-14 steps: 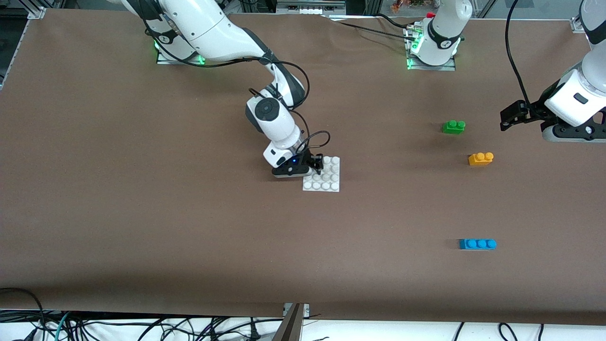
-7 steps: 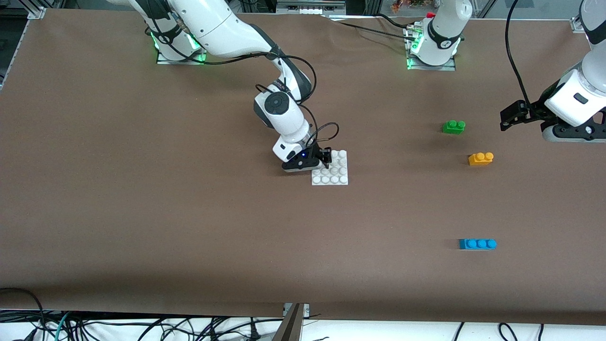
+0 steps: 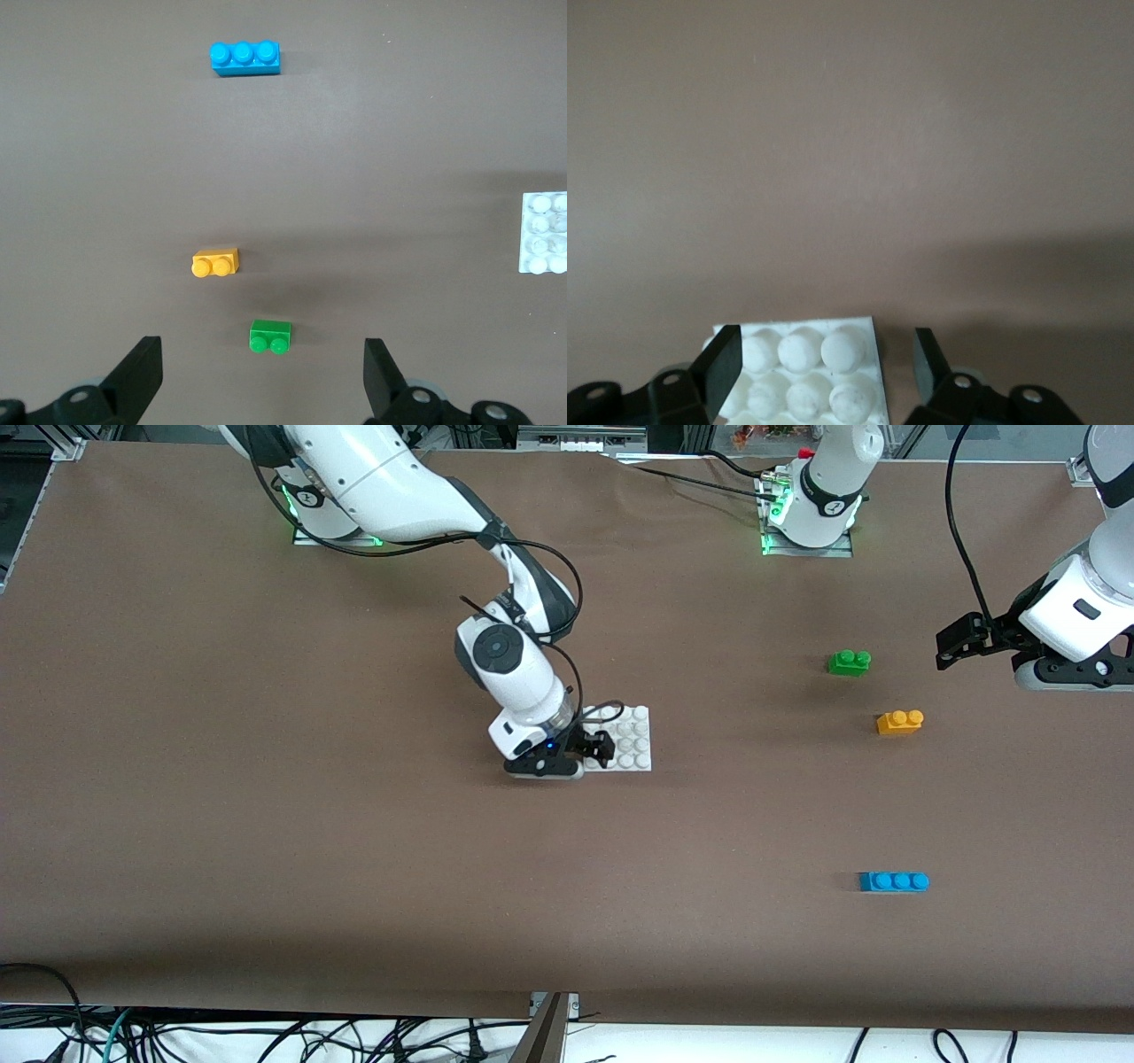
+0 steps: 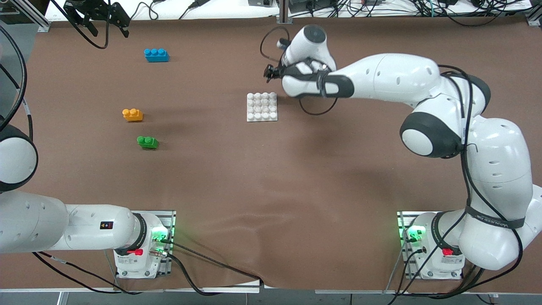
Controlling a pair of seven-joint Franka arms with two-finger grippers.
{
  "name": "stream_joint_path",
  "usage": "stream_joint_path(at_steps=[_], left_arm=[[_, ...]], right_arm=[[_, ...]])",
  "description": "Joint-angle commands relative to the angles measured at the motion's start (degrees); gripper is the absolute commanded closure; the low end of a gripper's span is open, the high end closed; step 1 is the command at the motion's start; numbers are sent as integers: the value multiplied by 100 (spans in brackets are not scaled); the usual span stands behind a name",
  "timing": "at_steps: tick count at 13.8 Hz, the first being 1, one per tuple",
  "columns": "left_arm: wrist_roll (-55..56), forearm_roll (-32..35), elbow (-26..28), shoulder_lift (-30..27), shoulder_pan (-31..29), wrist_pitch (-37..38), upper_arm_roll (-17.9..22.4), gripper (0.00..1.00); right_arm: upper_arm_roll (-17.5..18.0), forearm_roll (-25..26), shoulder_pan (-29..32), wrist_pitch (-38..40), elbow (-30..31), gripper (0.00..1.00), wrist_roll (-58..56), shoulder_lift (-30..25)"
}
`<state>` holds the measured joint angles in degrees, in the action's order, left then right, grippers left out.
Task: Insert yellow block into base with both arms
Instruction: 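Release the plate and withdraw the right gripper while the left gripper reaches out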
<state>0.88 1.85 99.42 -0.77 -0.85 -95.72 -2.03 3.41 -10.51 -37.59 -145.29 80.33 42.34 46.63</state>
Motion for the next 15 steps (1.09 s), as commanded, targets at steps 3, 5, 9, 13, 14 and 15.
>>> stream_joint_path(at_steps=[3, 5, 9, 13, 14, 15], left_arm=[[0, -141, -36, -38, -12, 80, -8, 0], [9, -141, -45, -29, -12, 281, -8, 0], [18, -123, -1, 207, -108, 308, 35, 0], [-61, -88, 96, 734, -801, 238, 36, 0], [-70, -53, 69, 858, -890, 55, 36, 0], [-70, -53, 104, 1085, -908, -251, 36, 0]], right_arm=[[-268, -83, 515, 1666, -9, 3, -191, -1092], [-482, -83, 873, 2554, 70, 2, -951, -1645], [-465, -65, 2095, 3399, 877, 1, -2518, -3008], [-447, 408, 2756, 4401, 1161, 1, -2872, -3958], [-447, 523, 2809, 4534, 1160, 1, -2889, -4064], [-447, 585, 2836, 4588, 1160, 1, -3020, -4170]])
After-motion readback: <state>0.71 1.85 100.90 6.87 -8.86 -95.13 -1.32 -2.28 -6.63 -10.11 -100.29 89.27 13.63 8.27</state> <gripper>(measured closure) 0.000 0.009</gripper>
